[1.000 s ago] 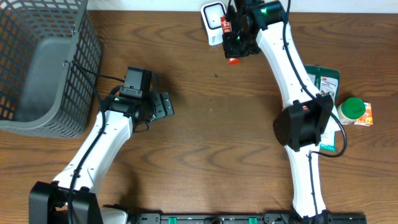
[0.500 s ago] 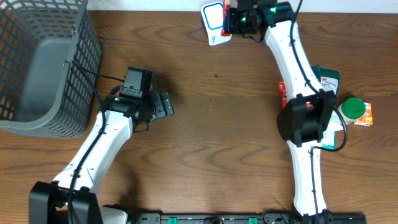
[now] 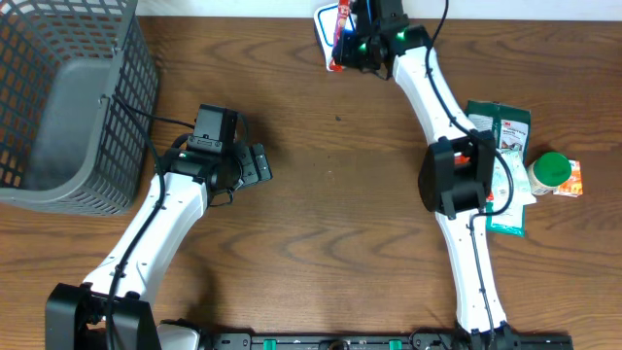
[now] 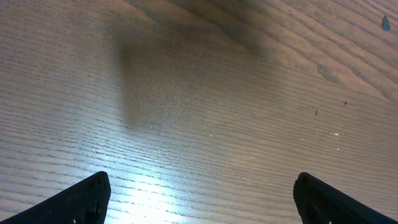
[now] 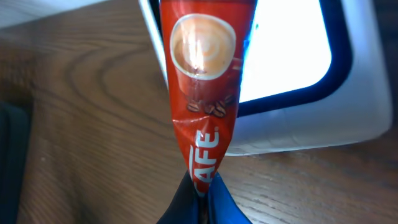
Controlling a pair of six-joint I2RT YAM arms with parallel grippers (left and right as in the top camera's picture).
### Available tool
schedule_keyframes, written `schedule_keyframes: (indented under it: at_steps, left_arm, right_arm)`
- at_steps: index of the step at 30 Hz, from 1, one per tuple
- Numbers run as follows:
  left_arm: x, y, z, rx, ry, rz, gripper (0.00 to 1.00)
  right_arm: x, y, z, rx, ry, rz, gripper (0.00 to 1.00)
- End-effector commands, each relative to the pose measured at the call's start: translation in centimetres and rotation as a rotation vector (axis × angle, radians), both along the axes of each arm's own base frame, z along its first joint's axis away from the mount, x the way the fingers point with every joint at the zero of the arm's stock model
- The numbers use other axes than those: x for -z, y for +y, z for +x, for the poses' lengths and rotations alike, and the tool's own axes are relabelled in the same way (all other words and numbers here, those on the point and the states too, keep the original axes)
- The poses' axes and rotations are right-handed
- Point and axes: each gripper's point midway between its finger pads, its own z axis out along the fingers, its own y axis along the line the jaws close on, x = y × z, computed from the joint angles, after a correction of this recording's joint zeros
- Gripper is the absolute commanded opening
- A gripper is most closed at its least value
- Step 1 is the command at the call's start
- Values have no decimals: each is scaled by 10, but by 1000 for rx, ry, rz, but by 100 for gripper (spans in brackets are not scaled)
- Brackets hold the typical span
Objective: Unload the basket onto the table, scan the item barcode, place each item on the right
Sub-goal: 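Hold the red Nescafe stick in front of the white scanner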
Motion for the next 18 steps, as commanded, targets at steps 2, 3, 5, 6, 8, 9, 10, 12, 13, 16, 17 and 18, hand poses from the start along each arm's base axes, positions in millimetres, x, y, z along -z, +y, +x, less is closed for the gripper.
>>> schedule_keyframes:
  at_steps: [2,3,5,6,8,9,10,12,13,16,17,18]
  left_arm:
    - [6,3,-3,1,16,15,94]
    - [6,3,-3,1,16,15,94]
    - [6,3,-3,1,16,15,94]
    - [6,3,-3,1,16,14,94]
    - [6,3,-3,1,16,14,94]
    - [6,3,-3,1,16,15,94]
    - [6,3,-3,1,16,14,94]
    - [6,3,-3,1,16,15,94]
    - [6,3,-3,1,16,15,94]
    - [6,3,-3,1,16,15,94]
    - [6,3,-3,1,16,15,94]
    - [6,3,-3,1,16,15,94]
  right_arm:
    - [-4,5,0,-11,-3,26,1]
    - [-3,5,0,-11,1,24,1]
    - [-1,3,-2,-8,12,17,1]
    - [0,2,-3,-5,16,11,1]
    - [1,2,-3,-2,21,7,1]
    - [1,1,-3,-1,22,6,1]
    - [1,1,-4,-2,23,6,1]
    - [2,1,-4,-2,24,5,1]
    - [2,1,-4,-2,24,5,1]
    - [1,-2,-5,0,34,9,1]
    - [1,-4,-6,2,41,8,1]
    - [1,-5,-7,5,47,6,1]
